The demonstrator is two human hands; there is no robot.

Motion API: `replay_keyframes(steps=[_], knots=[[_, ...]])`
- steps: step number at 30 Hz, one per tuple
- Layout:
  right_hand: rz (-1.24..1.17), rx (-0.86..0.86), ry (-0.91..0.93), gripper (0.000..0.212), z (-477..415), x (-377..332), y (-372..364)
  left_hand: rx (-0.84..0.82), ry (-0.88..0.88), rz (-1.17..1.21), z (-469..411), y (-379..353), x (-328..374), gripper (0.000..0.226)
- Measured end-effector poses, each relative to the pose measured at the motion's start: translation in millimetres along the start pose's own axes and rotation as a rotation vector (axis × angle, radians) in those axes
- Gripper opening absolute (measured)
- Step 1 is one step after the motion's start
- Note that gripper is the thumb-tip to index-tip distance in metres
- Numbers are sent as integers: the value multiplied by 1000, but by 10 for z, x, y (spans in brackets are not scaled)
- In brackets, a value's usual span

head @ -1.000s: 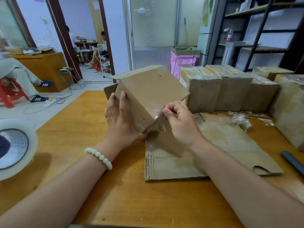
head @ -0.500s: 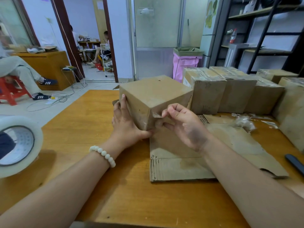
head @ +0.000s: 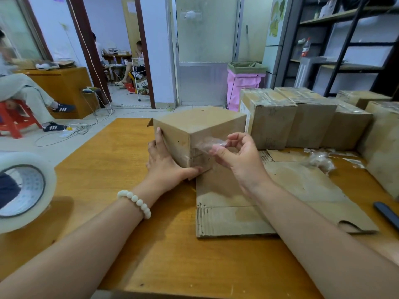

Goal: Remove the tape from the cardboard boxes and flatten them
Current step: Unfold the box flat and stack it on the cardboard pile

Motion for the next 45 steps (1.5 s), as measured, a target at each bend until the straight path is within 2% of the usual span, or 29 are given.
replay_keyframes(steps=[3,6,7,10,14,18,20,21,23,24,26,28,31,33,36,38,41,45], knots=[[29,-4,-25,43,9,-12,7,-3,-1,-17,5,-11,9,145],[159,-40,-36,15,72,-38,-37,7,-8,-27,3,-21,0,146],[170,-29,-41,16,80,-31,-42,10,-11,-29,0,-26,-3,147],[85,31,-175,25,67,3,-32,25,-20,-45,-2,-39,1,147],[-57,39,-377,19,53,108,-46,30,-40,-73,0,-57,-3,147],[-66,63,-420,17,46,155,-62,26,-56,-70,6,-60,8,147],[19,82,-386,16,59,151,-58,31,-66,-81,13,-64,16,147],[116,101,-339,23,58,162,-38,33,-68,-84,16,-62,19,147],[423,157,-154,31,63,128,4,39,-55,-72,14,-53,18,147],[546,178,-16,26,78,78,8,41,-37,-57,13,-45,18,146],[569,173,230,13,115,-12,4,25,-3,-33,18,-37,26,146],[503,111,364,11,141,-61,-12,12,-1,-34,24,-41,49,147],[665,63,529,36,178,-41,-111,1,-40,-62,30,-36,79,154],[760,120,624,34,171,-17,-140,1,-79,-73,43,-35,92,153],[721,188,652,20,89,-42,-33,-9,-122,-20,66,-15,81,147],[671,169,642,17,35,-57,69,13,-135,96,57,34,55,130],[598,125,529,18,-3,-65,164,84,-101,347,19,124,31,101],[635,26,433,24,-12,-30,145,212,2,563,-48,188,-52,62]])
Point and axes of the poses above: each hand's wrist, its own z-axis away from the middle knuckle, its own y-axis out of the back of the hand, x = y × z, the point moved 3 cm from there along -z, towards the middle knuckle, and after that the axes turned 6 degrees about -y, right-handed, at the moved point
